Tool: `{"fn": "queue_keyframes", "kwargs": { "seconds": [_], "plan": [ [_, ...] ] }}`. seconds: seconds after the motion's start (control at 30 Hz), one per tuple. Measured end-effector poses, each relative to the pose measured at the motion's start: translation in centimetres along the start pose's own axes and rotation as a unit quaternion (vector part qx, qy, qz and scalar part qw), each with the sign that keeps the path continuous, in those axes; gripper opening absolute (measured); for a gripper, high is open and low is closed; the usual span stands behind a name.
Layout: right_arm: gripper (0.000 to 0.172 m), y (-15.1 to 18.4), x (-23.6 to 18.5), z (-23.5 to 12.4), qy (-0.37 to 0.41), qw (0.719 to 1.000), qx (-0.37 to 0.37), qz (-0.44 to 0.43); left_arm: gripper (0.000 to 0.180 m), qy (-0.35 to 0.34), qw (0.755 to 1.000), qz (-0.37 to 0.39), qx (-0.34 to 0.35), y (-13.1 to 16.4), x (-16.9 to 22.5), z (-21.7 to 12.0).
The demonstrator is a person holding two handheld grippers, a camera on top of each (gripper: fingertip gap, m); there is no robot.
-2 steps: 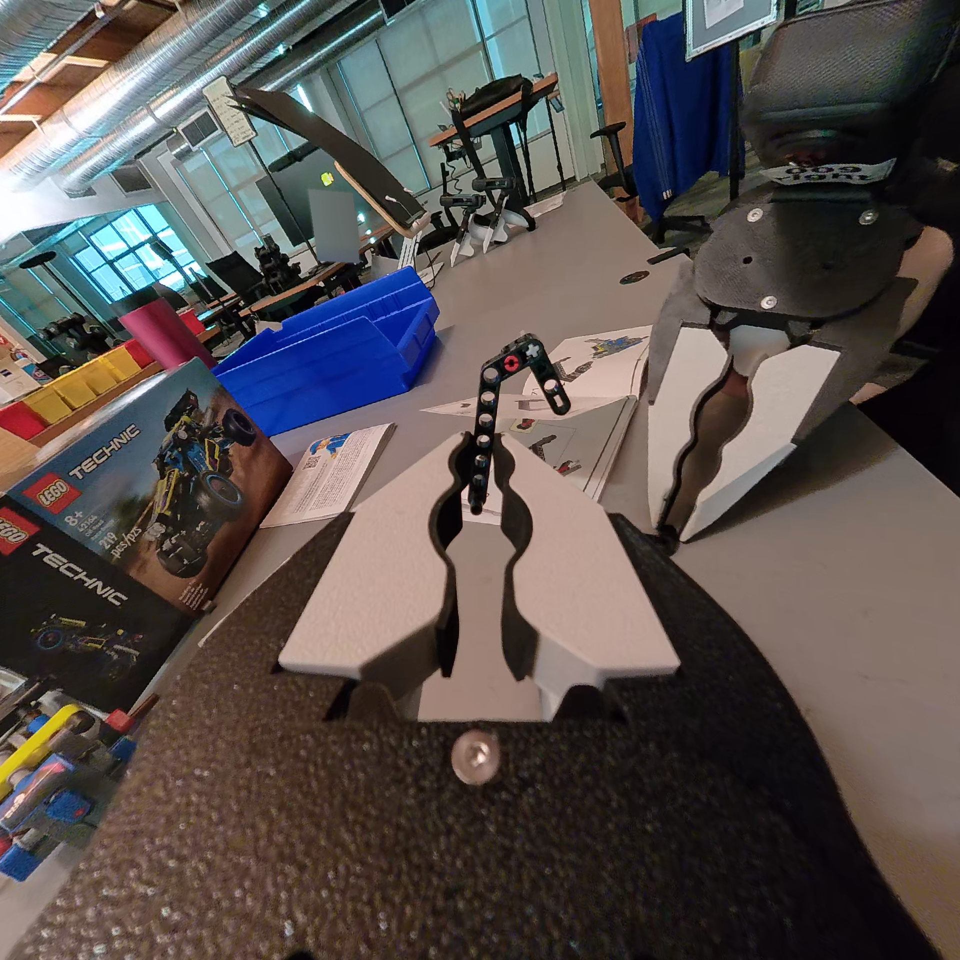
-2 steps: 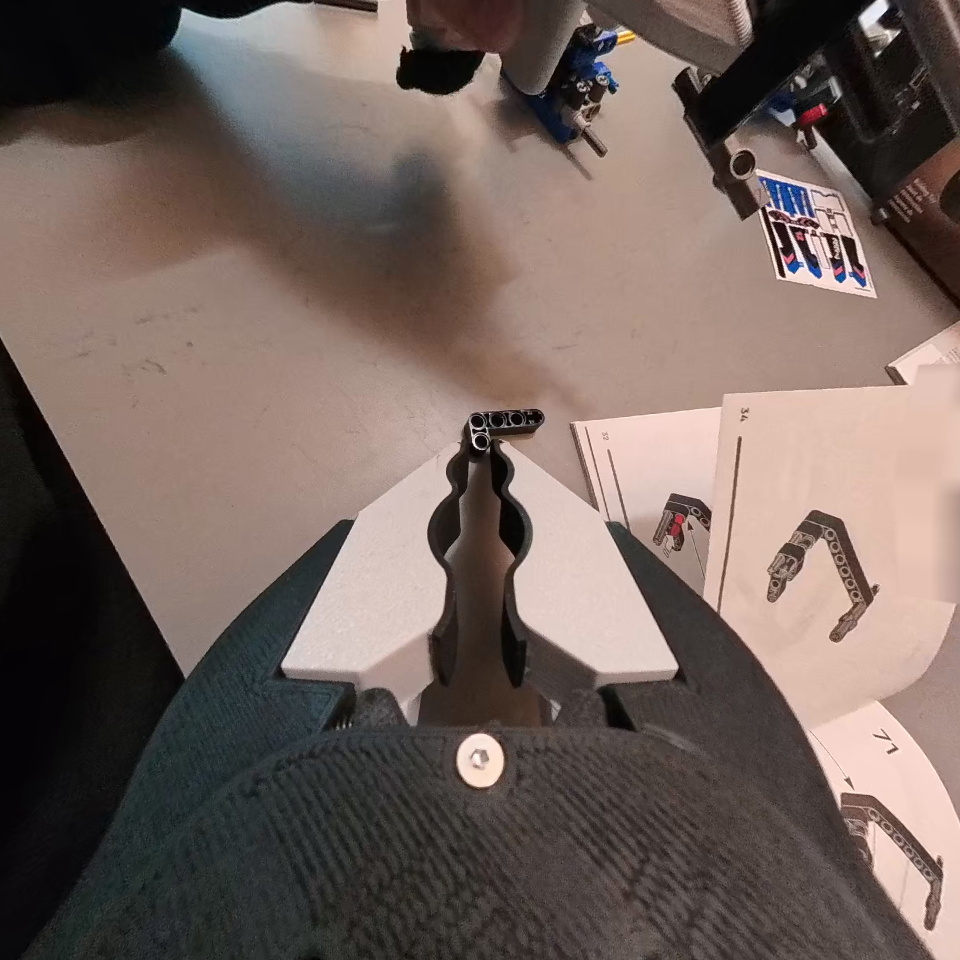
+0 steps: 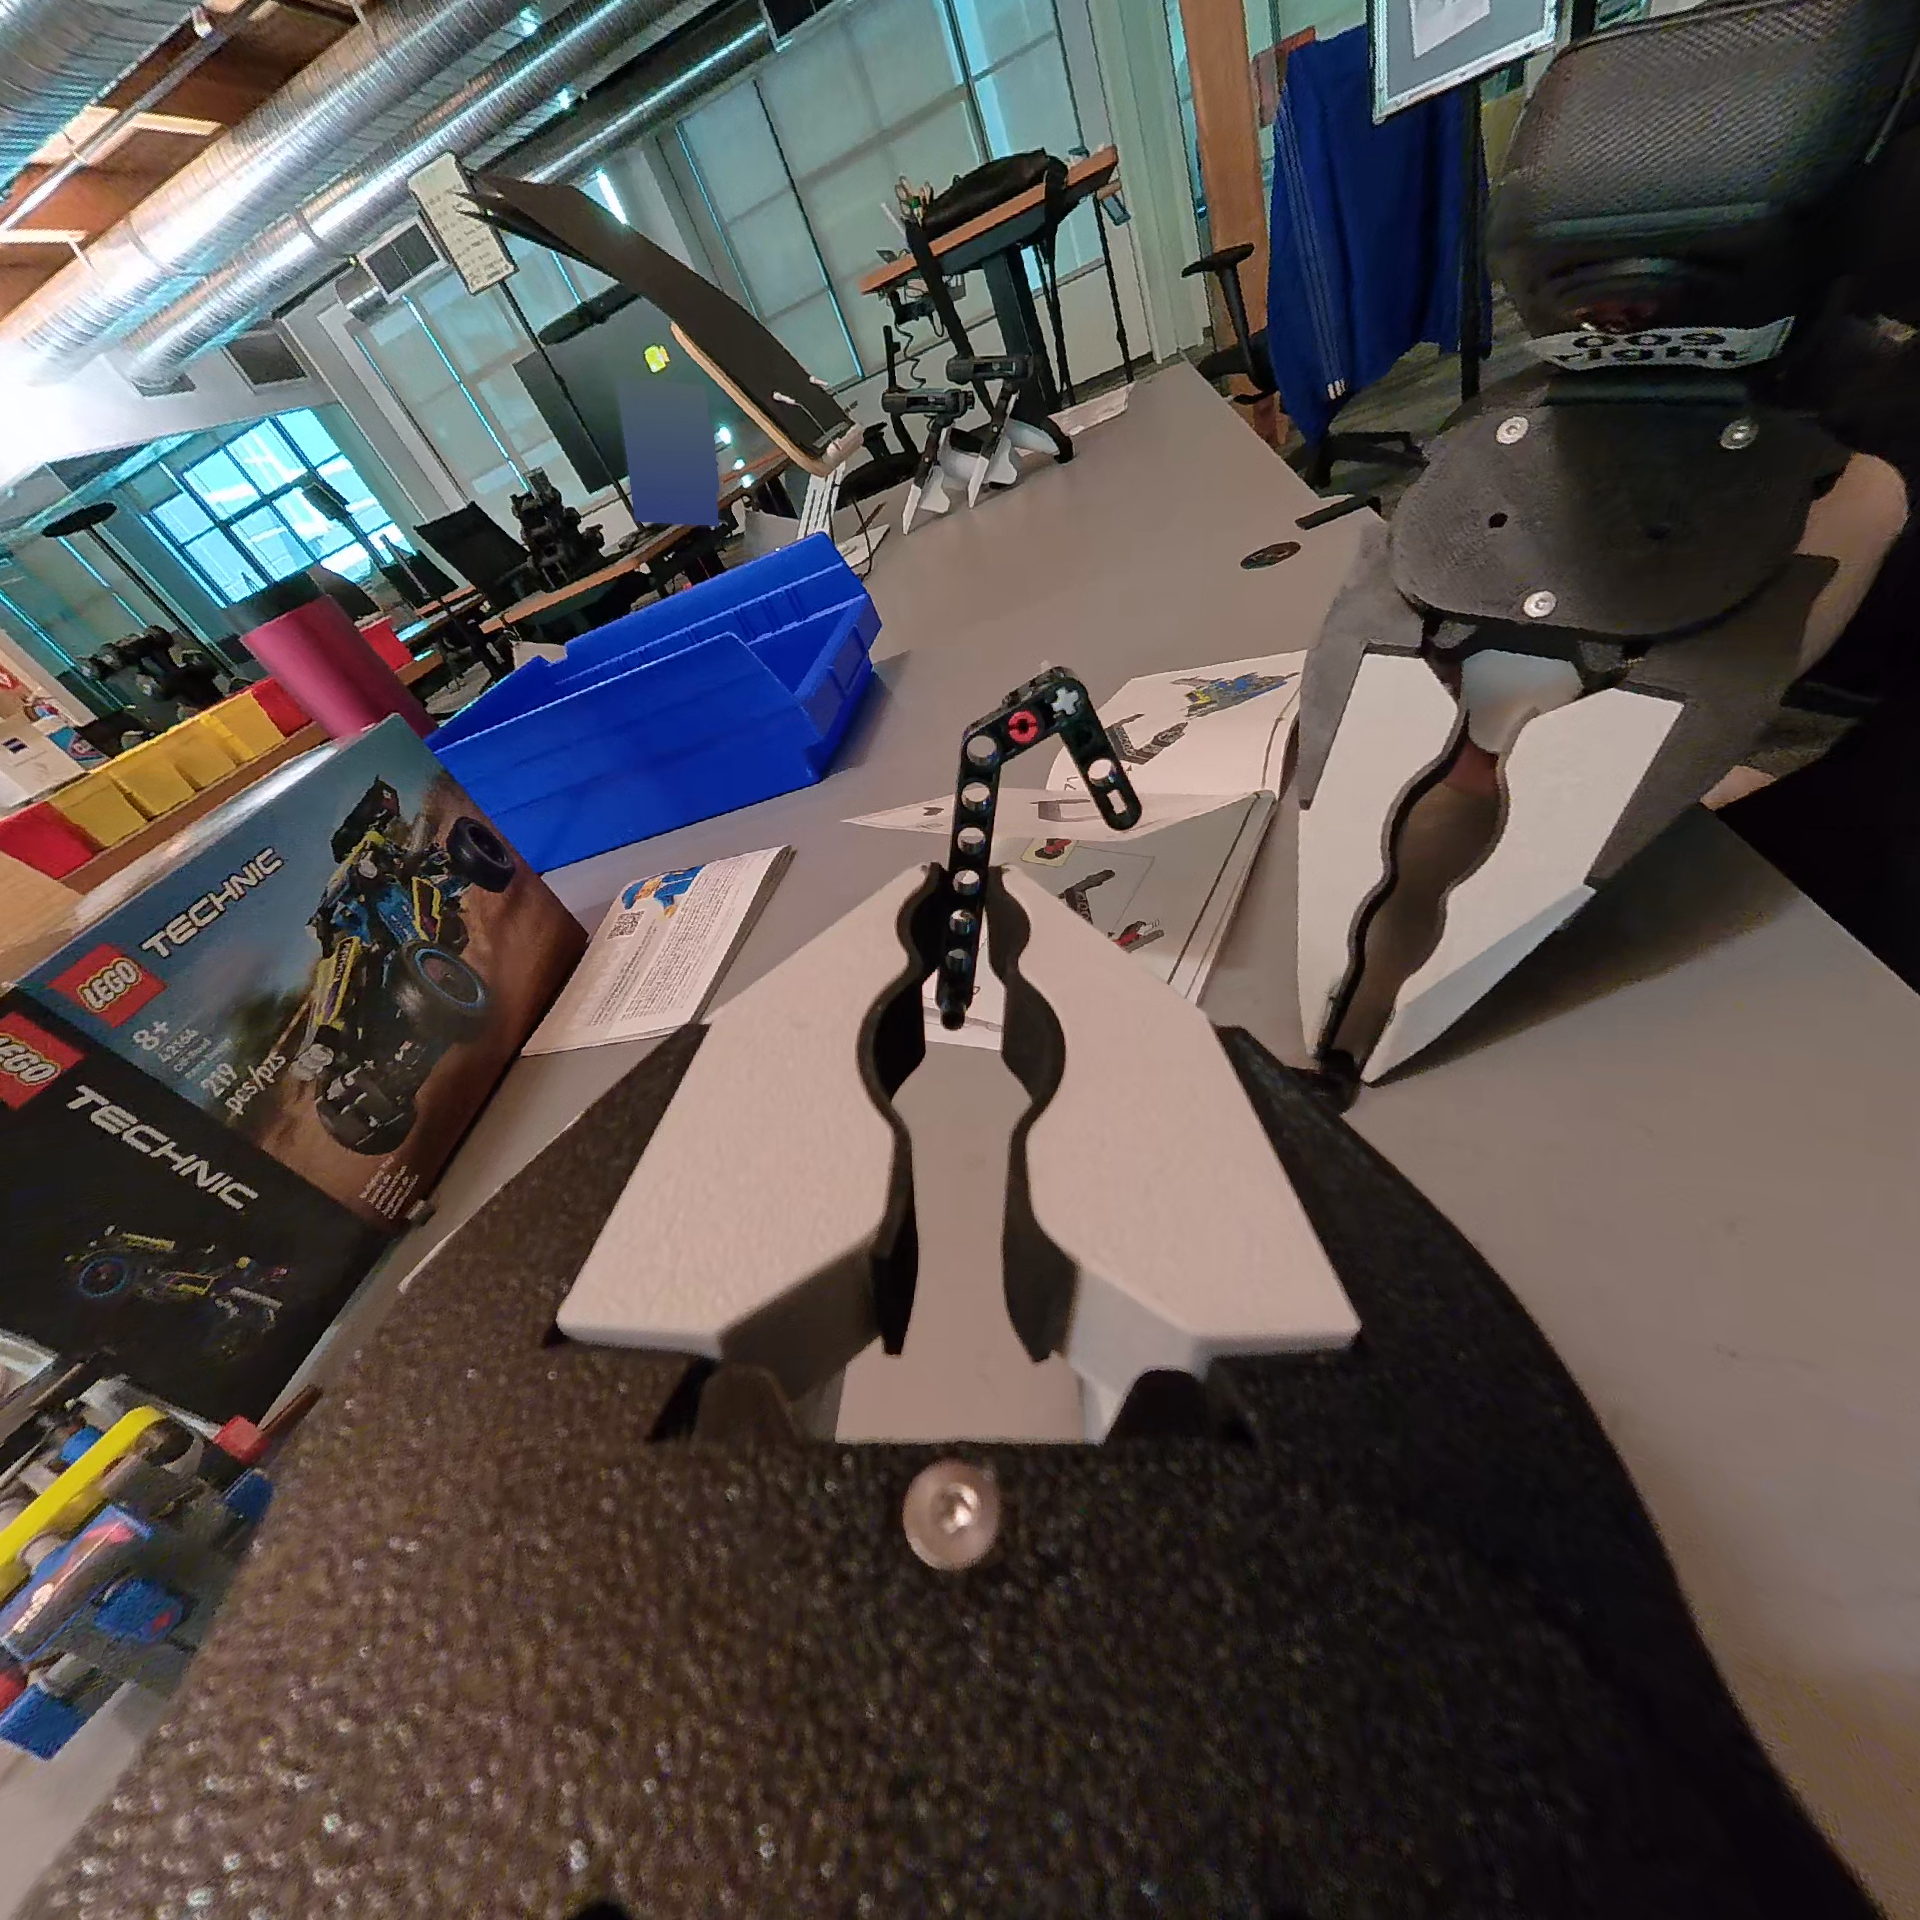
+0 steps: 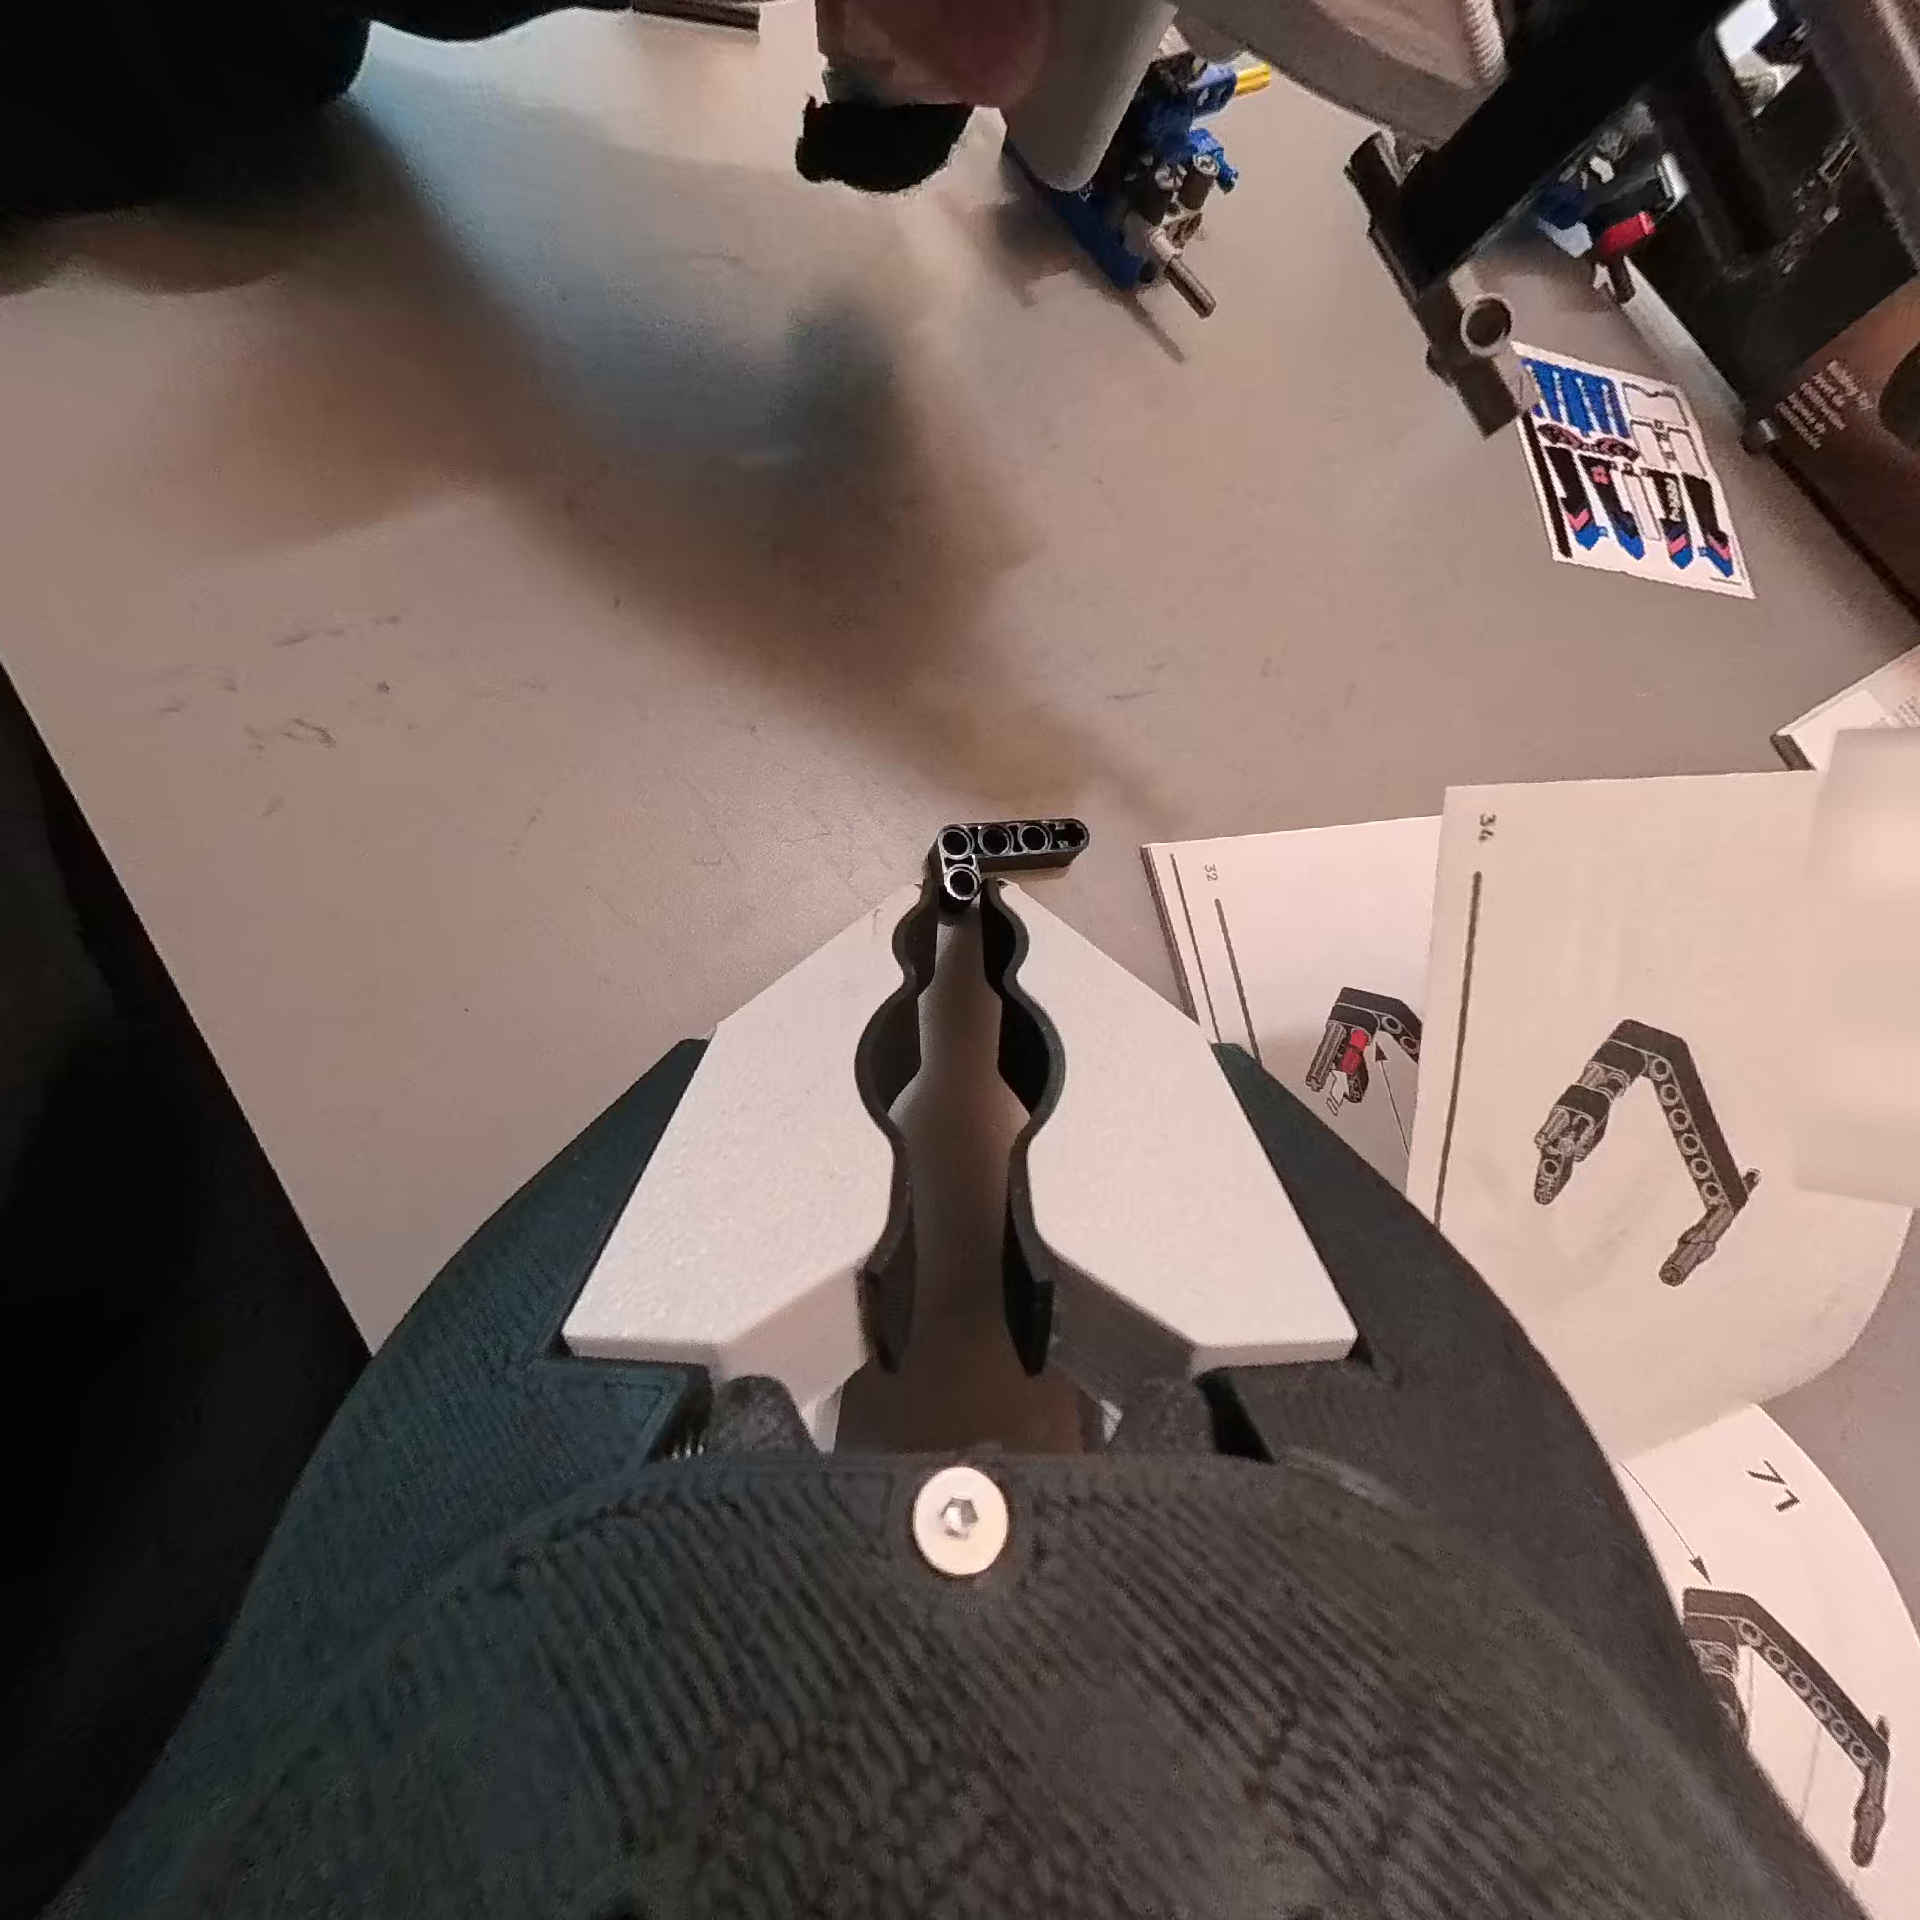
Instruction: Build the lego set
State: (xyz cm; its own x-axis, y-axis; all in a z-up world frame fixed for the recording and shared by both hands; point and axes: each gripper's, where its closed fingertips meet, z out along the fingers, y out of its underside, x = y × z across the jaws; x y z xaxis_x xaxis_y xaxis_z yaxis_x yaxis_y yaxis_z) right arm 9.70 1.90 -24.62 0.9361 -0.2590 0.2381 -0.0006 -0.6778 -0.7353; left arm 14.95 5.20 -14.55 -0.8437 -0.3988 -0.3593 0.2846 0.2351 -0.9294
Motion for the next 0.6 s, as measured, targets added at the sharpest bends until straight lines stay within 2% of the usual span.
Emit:
{"fn": "queue_keyframes", "kwargs": {
  "seconds": [0.33, 0.6],
  "plan": [
    [0.013, -0.1, -0.3, -0.1, -0.006, 1.000, 0.007, -0.011, 0.004, -0.005, 1.000, -0.003, 0.002, 0.0, -0.2, -0.1],
    [0.012, -0.8, -1.7, 0.2, -0.041, 0.998, 0.017, -0.033, 0.004, -0.004, 1.000, -0.003, 0.001, 0.1, -0.2, -0.1]
  ]
}}
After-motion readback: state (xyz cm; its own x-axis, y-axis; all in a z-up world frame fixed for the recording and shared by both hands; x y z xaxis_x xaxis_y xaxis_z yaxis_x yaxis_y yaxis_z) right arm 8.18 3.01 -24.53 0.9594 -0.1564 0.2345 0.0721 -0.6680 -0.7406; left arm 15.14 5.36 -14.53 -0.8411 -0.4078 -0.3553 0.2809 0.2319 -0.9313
